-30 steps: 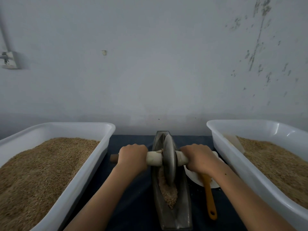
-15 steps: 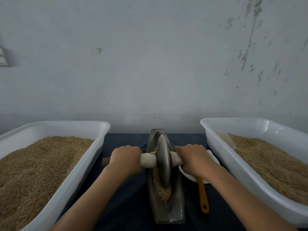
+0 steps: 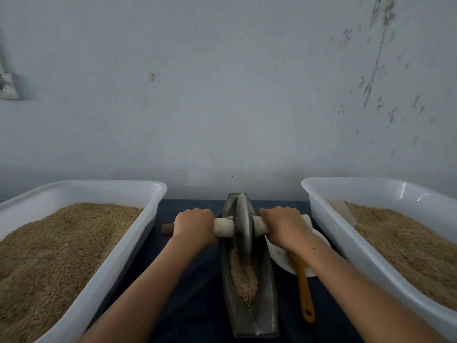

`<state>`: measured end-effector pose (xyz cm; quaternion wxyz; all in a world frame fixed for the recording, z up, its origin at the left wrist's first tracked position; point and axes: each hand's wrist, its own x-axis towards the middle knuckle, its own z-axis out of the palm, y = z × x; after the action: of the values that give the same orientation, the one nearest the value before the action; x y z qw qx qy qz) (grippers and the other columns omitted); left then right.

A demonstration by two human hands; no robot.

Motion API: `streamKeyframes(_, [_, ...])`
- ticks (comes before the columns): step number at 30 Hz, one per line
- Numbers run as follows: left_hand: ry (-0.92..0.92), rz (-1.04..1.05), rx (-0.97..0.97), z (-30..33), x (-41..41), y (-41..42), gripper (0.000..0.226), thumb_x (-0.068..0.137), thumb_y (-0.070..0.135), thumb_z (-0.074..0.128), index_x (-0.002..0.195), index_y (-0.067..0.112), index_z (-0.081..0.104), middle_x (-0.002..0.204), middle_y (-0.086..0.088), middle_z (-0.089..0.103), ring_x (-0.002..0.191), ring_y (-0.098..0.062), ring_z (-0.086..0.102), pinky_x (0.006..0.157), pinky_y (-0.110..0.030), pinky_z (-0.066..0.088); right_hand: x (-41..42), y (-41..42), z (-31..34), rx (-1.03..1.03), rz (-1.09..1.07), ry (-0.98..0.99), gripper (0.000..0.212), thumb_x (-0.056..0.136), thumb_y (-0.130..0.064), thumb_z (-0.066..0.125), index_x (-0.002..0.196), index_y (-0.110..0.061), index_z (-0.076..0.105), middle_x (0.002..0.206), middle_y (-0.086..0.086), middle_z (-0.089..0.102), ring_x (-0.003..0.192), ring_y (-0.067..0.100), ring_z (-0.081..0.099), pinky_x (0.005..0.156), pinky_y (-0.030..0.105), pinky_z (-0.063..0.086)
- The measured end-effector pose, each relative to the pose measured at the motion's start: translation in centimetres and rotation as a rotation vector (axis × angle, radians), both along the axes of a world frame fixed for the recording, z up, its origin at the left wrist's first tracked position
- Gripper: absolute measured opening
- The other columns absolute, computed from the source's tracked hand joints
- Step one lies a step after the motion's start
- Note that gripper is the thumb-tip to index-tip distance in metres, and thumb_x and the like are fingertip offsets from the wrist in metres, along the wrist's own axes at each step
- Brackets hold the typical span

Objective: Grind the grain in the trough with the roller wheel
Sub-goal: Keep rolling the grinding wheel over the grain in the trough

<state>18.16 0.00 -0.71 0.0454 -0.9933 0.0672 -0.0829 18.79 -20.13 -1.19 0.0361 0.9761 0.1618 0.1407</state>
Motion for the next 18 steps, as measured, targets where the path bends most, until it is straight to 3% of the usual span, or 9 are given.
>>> streamKeyframes(6, [0.017,-0.023,0.034,0.0,-1.4,0.3,0.029,0.085,0.028,0.059,0.112,0.019,0.058,0.102,-0.001,0.063,0.091,-0.018,0.06,0.072,-0.029,0.042,-1.8,-0.3,-0.5,-0.009,0.04,-0.038,0.018,0.086,-0.018,0.054,0.094,-0.026,0.041,0.094,0.001,0.062,0.086,0.023,0.06,0.065,0.03,0.03])
streamKeyframes(11, [0.024,-0.048,0.068,-0.2,-2.5,0.4,0.03,0.087,0.029,0.059,0.115,0.018,0.057,0.105,-0.002,0.063,0.094,-0.017,0.06,0.081,-0.031,0.046,-2.9,-0.8,-1.1,0.004,0.072,-0.068,0.022,0.086,-0.025,0.057,0.105,-0.026,0.047,0.093,-0.003,0.062,0.081,0.018,0.057,0.063,0.029,0.027])
streamKeyframes(15, [0.027,-0.04,0.052,-0.3,-2.2,0.4,0.028,0.087,0.028,0.059,0.113,0.019,0.057,0.103,-0.001,0.063,0.092,-0.017,0.06,0.081,-0.032,0.047,-2.8,-0.8,-0.7,-0.004,0.059,-0.052,0.02,0.085,-0.023,0.057,0.094,-0.031,0.041,0.087,-0.005,0.059,0.071,0.015,0.045,0.059,0.028,0.024])
streamKeyframes(18, [0.011,-0.022,0.03,-0.3,-1.8,0.3,0.025,0.086,0.026,0.059,0.11,0.019,0.058,0.101,-0.001,0.063,0.091,-0.019,0.06,0.077,-0.032,0.045,-2.2,-0.6,-0.5,-0.011,0.041,-0.045,0.02,0.085,-0.019,0.054,0.092,-0.029,0.039,0.086,-0.003,0.058,0.077,0.02,0.054,0.06,0.029,0.026])
